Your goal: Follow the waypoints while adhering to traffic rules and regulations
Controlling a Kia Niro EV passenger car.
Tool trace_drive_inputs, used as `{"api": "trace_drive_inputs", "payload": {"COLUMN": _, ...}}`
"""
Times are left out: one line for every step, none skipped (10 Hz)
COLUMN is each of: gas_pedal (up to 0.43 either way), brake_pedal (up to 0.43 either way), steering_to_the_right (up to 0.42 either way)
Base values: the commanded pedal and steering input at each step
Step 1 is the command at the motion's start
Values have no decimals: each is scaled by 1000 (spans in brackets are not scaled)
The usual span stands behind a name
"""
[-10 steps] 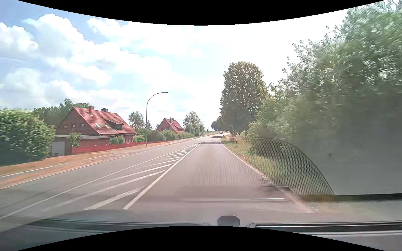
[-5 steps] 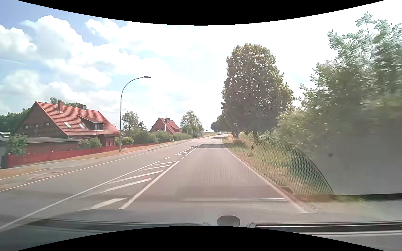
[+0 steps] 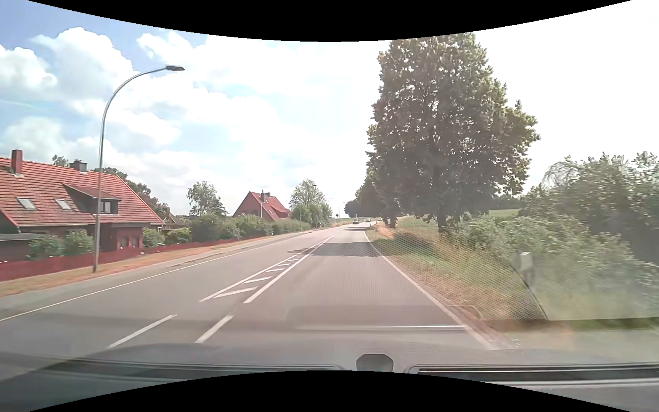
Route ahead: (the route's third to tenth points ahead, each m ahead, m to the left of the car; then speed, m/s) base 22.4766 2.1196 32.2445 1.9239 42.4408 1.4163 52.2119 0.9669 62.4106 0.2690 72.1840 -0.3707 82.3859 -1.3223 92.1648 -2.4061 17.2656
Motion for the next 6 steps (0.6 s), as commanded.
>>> {"api": "trace_drive_inputs", "payload": {"gas_pedal": 220, "brake_pedal": 0, "steering_to_the_right": 2}}
{"api": "trace_drive_inputs", "payload": {"gas_pedal": 220, "brake_pedal": 0, "steering_to_the_right": 2}}
{"api": "trace_drive_inputs", "payload": {"gas_pedal": 220, "brake_pedal": 0, "steering_to_the_right": 2}}
{"api": "trace_drive_inputs", "payload": {"gas_pedal": 220, "brake_pedal": 0, "steering_to_the_right": 2}}
{"api": "trace_drive_inputs", "payload": {"gas_pedal": 220, "brake_pedal": 0, "steering_to_the_right": 3}}
{"api": "trace_drive_inputs", "payload": {"gas_pedal": 220, "brake_pedal": 0, "steering_to_the_right": 3}}
